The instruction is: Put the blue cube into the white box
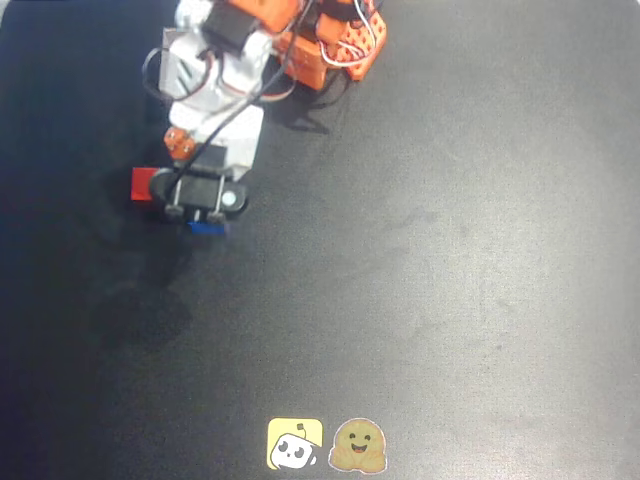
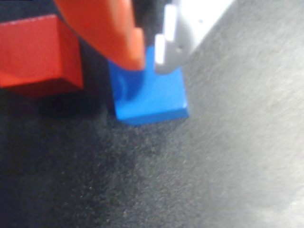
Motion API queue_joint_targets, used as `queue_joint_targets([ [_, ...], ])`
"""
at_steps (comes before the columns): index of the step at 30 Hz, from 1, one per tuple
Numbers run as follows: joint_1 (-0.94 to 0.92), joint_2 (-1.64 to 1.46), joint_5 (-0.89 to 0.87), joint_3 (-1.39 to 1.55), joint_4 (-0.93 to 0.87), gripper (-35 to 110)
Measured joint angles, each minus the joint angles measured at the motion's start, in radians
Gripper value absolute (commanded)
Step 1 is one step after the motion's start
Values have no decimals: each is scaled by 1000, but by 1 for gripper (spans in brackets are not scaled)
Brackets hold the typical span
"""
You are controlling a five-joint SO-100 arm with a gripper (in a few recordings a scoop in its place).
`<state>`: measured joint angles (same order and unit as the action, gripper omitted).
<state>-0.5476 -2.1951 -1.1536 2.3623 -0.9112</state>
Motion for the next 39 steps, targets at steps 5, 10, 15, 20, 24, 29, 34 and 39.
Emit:
queue_joint_targets([
  [5, -14, 54, 5, -12, 28, 12],
  [10, 12, 58, 6, -17, 28, 19],
  [15, 49, 58, 0, -17, 23, 22],
  [20, 75, 58, -14, 12, 38, 23],
  [24, 84, 58, -14, 29, 51, 23],
  [29, 80, 89, -14, 61, 87, 23],
  [34, 83, 109, -12, 101, 135, 23],
  [39, 83, 158, -12, 110, 166, 23],
])
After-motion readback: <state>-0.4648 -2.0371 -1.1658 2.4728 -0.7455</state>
